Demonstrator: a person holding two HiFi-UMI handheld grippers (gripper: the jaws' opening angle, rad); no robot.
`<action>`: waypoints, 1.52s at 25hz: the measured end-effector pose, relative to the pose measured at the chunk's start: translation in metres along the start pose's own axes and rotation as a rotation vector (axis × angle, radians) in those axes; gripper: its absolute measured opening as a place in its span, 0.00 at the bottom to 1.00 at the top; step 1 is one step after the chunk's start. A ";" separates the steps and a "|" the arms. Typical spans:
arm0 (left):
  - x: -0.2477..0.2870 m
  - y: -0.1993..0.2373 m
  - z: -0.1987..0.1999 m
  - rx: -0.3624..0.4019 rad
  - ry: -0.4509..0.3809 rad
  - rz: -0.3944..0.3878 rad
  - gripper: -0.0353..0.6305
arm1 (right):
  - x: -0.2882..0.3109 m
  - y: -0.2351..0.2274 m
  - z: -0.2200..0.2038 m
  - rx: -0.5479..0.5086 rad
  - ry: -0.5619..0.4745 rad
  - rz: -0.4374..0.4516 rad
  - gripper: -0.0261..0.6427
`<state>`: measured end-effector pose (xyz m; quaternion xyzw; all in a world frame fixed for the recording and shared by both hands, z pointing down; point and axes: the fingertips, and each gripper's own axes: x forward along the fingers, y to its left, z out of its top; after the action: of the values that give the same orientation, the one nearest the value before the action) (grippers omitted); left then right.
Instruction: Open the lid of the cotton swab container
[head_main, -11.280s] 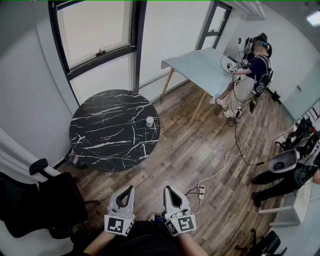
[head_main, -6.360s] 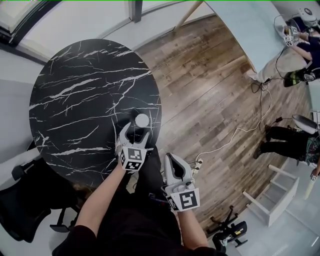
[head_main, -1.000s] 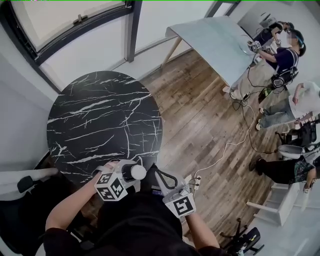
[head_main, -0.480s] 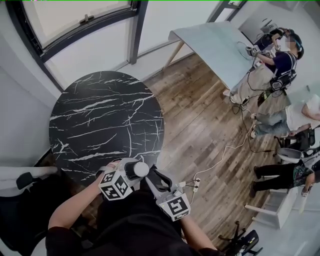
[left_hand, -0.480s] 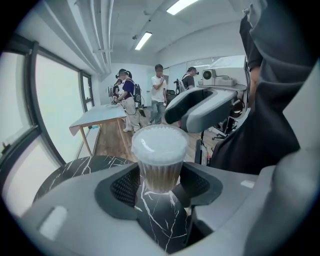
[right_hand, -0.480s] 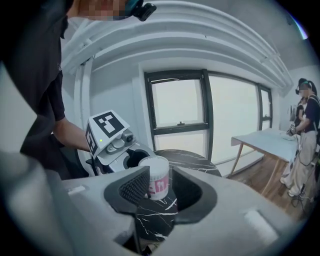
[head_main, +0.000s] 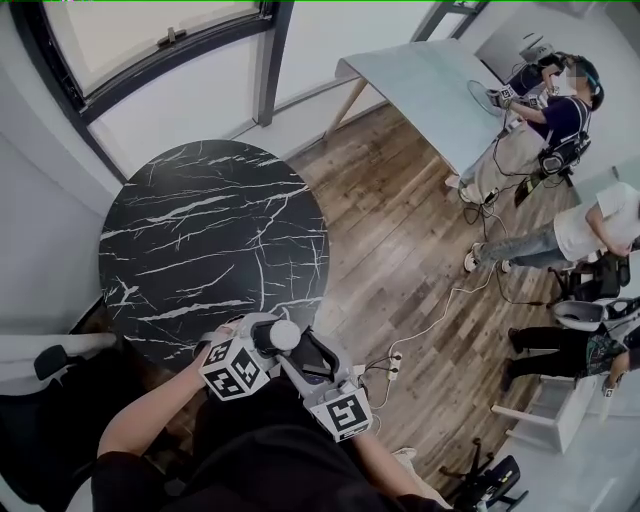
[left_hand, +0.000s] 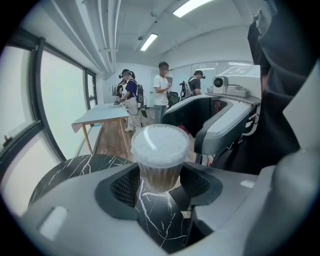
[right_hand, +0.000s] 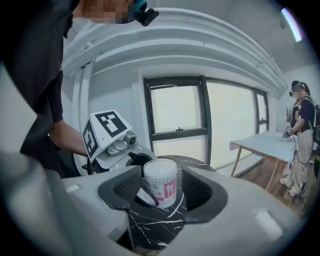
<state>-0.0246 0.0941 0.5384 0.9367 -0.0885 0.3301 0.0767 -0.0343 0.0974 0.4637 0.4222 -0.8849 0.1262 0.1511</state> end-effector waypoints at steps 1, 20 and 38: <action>0.000 -0.002 0.001 -0.001 0.000 0.000 0.44 | 0.001 0.000 -0.001 0.000 0.003 -0.007 0.40; 0.007 -0.010 0.005 0.019 0.018 0.017 0.44 | 0.009 -0.003 -0.002 -0.029 -0.023 -0.042 0.43; 0.011 -0.015 -0.001 0.057 0.027 0.020 0.44 | 0.006 -0.004 -0.016 0.011 0.054 -0.011 0.39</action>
<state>-0.0134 0.1074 0.5447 0.9331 -0.0873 0.3456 0.0480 -0.0318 0.0965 0.4814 0.4245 -0.8773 0.1416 0.1734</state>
